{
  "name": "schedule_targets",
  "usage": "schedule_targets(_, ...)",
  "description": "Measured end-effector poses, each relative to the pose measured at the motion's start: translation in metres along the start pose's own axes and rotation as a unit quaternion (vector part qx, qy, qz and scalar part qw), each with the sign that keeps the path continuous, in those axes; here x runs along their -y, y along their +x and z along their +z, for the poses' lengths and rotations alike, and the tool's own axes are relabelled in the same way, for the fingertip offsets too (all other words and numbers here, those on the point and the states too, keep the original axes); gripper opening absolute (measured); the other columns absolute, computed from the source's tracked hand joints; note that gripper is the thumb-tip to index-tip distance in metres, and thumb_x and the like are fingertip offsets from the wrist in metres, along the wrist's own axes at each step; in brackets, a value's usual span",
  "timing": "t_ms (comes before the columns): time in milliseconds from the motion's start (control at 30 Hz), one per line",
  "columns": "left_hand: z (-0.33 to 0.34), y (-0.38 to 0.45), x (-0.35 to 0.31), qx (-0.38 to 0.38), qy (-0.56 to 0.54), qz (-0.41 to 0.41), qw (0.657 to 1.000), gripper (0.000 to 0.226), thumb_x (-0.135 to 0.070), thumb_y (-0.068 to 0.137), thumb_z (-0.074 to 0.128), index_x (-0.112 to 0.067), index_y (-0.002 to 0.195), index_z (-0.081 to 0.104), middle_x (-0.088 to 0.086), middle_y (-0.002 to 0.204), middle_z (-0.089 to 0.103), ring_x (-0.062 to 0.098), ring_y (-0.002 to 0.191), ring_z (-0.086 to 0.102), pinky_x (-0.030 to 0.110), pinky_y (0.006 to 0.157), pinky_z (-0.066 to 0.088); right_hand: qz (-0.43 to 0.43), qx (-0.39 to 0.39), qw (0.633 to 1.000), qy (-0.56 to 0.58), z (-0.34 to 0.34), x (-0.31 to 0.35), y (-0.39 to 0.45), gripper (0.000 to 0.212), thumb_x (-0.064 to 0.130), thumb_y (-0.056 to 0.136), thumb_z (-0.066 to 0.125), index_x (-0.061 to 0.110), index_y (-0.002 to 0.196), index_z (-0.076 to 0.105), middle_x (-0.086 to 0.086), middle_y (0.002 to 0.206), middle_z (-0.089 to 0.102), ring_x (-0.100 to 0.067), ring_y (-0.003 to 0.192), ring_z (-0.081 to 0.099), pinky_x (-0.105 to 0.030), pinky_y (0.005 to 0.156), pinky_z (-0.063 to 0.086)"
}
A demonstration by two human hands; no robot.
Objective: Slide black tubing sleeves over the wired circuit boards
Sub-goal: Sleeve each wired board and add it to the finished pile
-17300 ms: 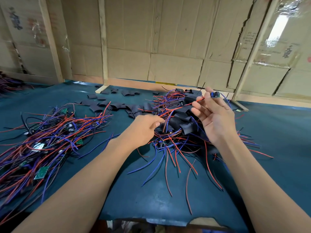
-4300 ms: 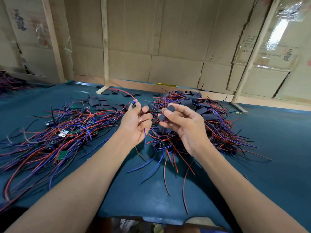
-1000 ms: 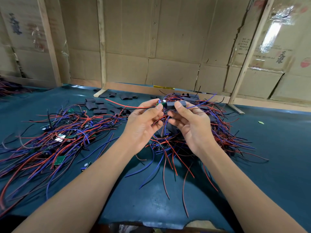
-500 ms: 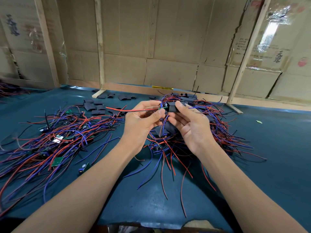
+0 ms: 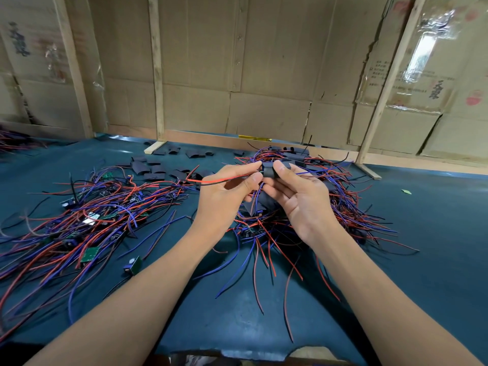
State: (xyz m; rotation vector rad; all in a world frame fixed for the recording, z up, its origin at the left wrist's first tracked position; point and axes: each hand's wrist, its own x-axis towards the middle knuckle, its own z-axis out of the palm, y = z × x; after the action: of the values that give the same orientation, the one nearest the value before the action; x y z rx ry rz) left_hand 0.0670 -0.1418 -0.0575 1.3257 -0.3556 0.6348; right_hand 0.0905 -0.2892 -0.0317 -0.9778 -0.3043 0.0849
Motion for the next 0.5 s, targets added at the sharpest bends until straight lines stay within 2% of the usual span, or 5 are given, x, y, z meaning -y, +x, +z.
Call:
schedule_targets(67,0.001,-0.001,0.000,0.003,0.001,-0.003,1.000,0.024,-0.004,0.089,0.072,-0.004,0.113,0.073,0.009,0.089,0.071,0.013,0.070,0.063,0.024,0.060,0.052,0.001,-0.003,1.000,-0.002,-0.001,0.000,0.000,0.027,0.012,0.082,0.075,0.004,0.106,0.066,-0.014,0.091,0.077,-0.021,0.075,0.075,-0.025,0.064,0.059)
schedule_targets(133,0.000,0.000,0.001,-0.005,-0.003,-0.020,1.000,0.020,-0.006,0.088,0.073,-0.008,0.108,0.075,0.005,0.084,0.073,0.016,0.073,0.065,0.024,0.060,0.051,0.002,-0.001,1.000,-0.006,0.000,0.001,0.000,0.030,0.014,0.078,0.077,0.005,0.105,0.066,-0.013,0.089,0.076,-0.020,0.072,0.074,-0.025,0.063,0.059)
schedule_targets(267,-0.003,0.001,0.002,-0.007,-0.025,-0.066,0.997,0.018,-0.014,0.082,0.081,-0.018,0.099,0.077,0.007,0.086,0.073,0.022,0.075,0.060,0.034,0.065,0.048,0.002,-0.005,1.000,-0.025,0.003,0.002,-0.002,0.029,0.018,0.072,0.080,0.008,0.097,0.070,-0.010,0.084,0.076,-0.016,0.067,0.071,-0.024,0.059,0.058)
schedule_targets(367,-0.003,0.002,0.001,-0.002,-0.081,-0.120,0.990,0.025,-0.018,0.080,0.079,-0.023,0.104,0.076,0.004,0.091,0.071,0.018,0.074,0.061,0.030,0.062,0.045,-0.020,-0.032,0.999,-0.008,0.003,0.007,-0.001,0.021,0.008,0.078,0.080,0.008,0.093,0.067,-0.010,0.080,0.074,-0.016,0.063,0.068,-0.024,0.057,0.055)
schedule_targets(500,-0.007,0.006,0.004,-0.033,-0.098,-0.159,0.982,0.028,-0.009,0.083,0.071,-0.027,0.103,0.075,0.002,0.087,0.067,0.016,0.064,0.060,0.026,0.053,0.038,-0.065,-0.102,0.991,0.053,-0.003,0.019,0.006,0.031,-0.004,0.081,0.077,0.008,0.100,0.057,-0.005,0.070,0.068,-0.013,0.059,0.062,-0.023,0.054,0.050)
